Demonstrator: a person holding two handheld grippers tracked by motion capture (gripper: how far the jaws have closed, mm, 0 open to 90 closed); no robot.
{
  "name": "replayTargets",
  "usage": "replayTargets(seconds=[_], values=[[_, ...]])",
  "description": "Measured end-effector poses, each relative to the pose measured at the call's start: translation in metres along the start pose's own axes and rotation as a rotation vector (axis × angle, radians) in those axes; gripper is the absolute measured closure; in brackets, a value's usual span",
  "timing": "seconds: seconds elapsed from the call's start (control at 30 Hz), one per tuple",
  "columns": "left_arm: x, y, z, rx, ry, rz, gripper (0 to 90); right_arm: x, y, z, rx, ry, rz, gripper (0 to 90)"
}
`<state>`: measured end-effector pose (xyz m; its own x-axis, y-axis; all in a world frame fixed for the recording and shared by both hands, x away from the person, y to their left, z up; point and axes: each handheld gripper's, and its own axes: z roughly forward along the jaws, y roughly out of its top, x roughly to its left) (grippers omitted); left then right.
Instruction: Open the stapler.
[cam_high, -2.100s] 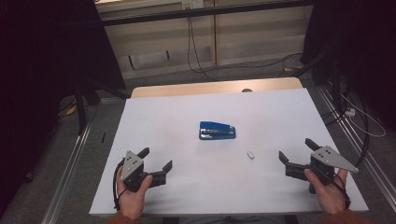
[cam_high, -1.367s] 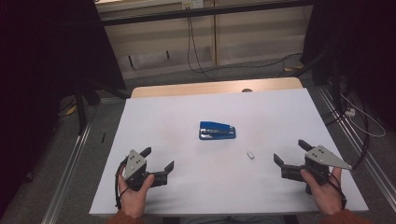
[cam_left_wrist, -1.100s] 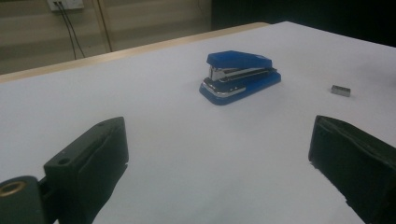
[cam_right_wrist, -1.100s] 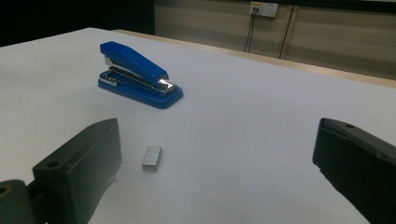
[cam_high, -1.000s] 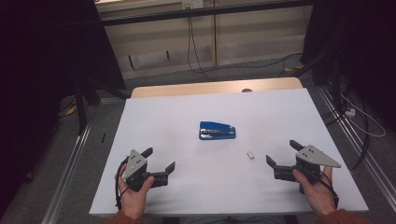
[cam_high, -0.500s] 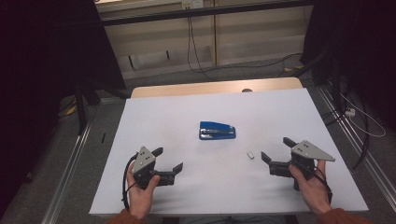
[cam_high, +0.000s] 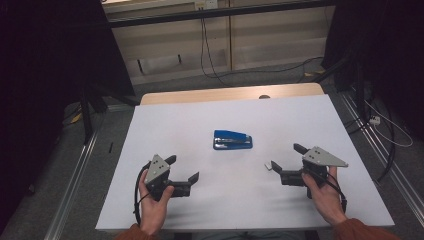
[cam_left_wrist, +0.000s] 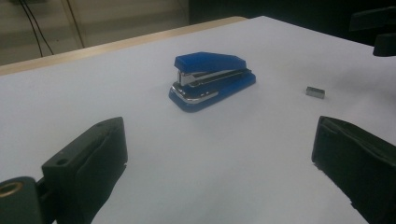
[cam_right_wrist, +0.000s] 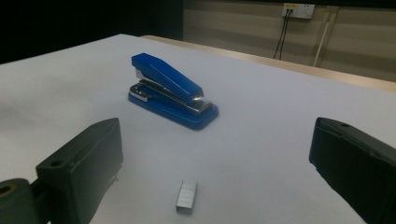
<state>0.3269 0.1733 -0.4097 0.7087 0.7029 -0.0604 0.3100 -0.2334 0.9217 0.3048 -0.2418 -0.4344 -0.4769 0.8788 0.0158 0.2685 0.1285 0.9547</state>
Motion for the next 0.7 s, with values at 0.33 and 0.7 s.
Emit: replayTargets(seconds=[0.33,0.7], values=[[0.006,0.003,0.014,0.035,-0.02,0.011,4.0,0.006,0.01,0.016,-0.01,0.024,-0.029,2.4],[0.011,0.008,0.039,0.055,-0.021,0.022,4.5,0.017,0.014,0.037,0.02,0.049,-0.027,2.8]])
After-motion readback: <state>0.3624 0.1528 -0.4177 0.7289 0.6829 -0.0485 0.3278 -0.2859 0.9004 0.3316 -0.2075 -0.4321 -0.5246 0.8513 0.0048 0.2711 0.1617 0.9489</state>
